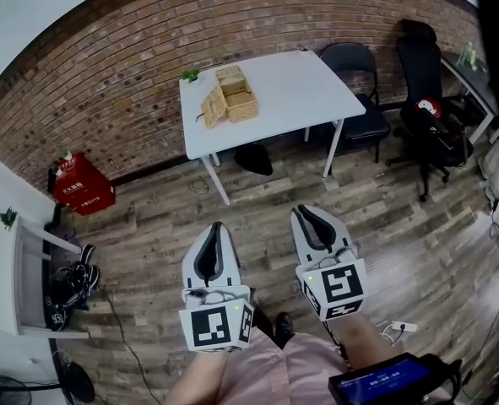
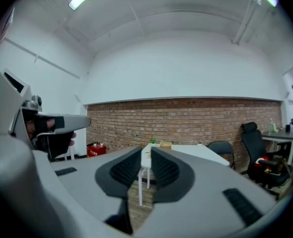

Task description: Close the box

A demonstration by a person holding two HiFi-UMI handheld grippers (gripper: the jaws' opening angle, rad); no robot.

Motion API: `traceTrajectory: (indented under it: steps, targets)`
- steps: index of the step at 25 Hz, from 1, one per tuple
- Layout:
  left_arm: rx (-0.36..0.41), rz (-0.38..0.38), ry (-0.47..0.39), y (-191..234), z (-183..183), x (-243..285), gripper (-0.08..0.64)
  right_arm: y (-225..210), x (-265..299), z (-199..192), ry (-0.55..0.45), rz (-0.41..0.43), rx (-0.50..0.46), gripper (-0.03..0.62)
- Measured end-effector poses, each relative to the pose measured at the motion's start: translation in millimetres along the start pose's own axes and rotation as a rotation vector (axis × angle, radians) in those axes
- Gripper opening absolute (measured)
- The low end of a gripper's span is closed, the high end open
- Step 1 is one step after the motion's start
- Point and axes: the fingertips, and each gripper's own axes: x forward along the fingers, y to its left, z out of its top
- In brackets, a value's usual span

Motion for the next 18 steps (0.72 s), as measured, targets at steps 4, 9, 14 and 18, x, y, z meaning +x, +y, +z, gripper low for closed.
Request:
traceTrajectory:
  steps: [4,9,14,18]
  targets:
    - [-0.021,-0.03,-0.005,3,0,14,0.114,0,17,-2,0.015,0.037,0.006,0.172]
    - [-0.012,-0.014,0.019,22,-18,44,0.114,-9,52,-11,0.042,0.034,-0.005,0.161]
    - [-0.025,-0.009,0.058,51,-40,96,0.115,-23,108,-18,0.062,0.038,0.002,0.156]
    - [-0.029,-0.006,0.06,81,-45,144,0.115,-30,161,-17,0.076,0.043,0.009,0.152]
